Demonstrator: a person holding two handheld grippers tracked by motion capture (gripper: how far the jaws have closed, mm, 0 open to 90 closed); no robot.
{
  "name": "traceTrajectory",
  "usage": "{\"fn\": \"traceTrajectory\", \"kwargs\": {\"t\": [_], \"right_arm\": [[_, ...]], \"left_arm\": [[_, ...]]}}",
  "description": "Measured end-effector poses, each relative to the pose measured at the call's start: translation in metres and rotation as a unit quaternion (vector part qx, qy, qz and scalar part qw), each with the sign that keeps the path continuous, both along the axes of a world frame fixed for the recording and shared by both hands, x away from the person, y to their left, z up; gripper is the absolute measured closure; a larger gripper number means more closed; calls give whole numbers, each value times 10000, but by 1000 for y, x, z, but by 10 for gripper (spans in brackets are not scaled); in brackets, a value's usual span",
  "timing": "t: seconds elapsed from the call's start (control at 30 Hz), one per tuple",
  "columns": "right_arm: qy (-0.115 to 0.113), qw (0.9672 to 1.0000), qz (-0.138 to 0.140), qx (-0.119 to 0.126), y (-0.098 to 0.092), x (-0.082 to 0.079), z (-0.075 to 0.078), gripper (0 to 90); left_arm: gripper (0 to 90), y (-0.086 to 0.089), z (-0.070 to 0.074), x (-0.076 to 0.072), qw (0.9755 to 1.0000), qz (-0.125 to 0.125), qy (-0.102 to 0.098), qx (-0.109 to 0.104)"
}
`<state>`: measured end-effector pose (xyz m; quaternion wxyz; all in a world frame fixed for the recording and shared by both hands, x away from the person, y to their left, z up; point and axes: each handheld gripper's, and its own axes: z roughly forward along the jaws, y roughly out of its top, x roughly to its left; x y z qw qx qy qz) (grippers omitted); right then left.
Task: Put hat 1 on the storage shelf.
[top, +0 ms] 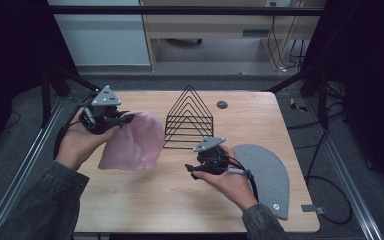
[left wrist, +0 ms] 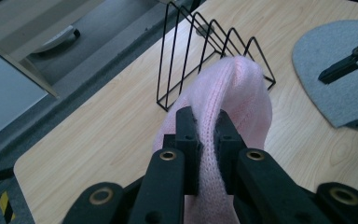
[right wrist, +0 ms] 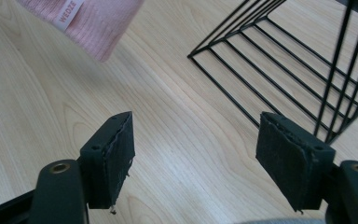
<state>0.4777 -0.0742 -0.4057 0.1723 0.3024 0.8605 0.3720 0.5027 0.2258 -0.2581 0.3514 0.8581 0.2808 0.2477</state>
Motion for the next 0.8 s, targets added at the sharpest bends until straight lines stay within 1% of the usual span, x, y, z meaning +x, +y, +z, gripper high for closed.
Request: {"fn": "traceTrajectory", "kwargs": {"t": [0.13, 0.17, 0.2, 0.23, 0.3, 0.33, 0.4, 0.43, 0.57, 0.67, 0.7, 0.77, 0.8], "right_arm": [[11, 9999, 108, -2, 10, 0, 3, 294], [11, 9999, 108, -2, 10, 0, 3, 294], [35, 9998, 184, 48, 15, 0, 5, 301], [41, 9998, 192, 63, 17, 0, 6, 305], [50, 9997, 226, 110, 20, -1, 8, 319], [40, 9996, 249, 121, 21, -1, 9, 322], [9, 9995, 275, 155, 24, -1, 11, 330], [12, 9994, 312, 180, 25, -1, 11, 332], [25, 9990, 361, 254, 30, 0, 13, 354], [49, 9988, 387, 291, 33, 1, 14, 371], [56, 9986, 409, 315, 34, 2, 14, 376], [47, 9985, 421, 341, 37, 3, 14, 385], [54, 9984, 429, 362, 37, 3, 14, 388]], "left_arm": [[835, -2, 9, 1, 10000, -27, -25, -61], [835, -2, 9, 1, 10000, -27, -25, -61], [835, -3, 13, 2, 9999, -26, -47, -95], [835, -4, 15, 2, 10000, -47, -48, -71], [835, -6, 18, 1, 9999, -55, -75, -140], [835, -7, 20, 1, 9999, -84, -96, -91], [835, -9, 24, 0, 9998, -100, -126, -105], [835, -10, 25, -1, 9997, -106, -146, -151], [835, -14, 31, -2, 9996, -158, -181, -127], [835, -17, 35, -3, 9995, -174, -213, -162], [835, -19, 36, -4, 9994, -174, -232, -209], [835, -22, 39, -4, 9993, -221, -245, -150], [835, -24, 41, -5, 9992, -249, -263, -158]]}}
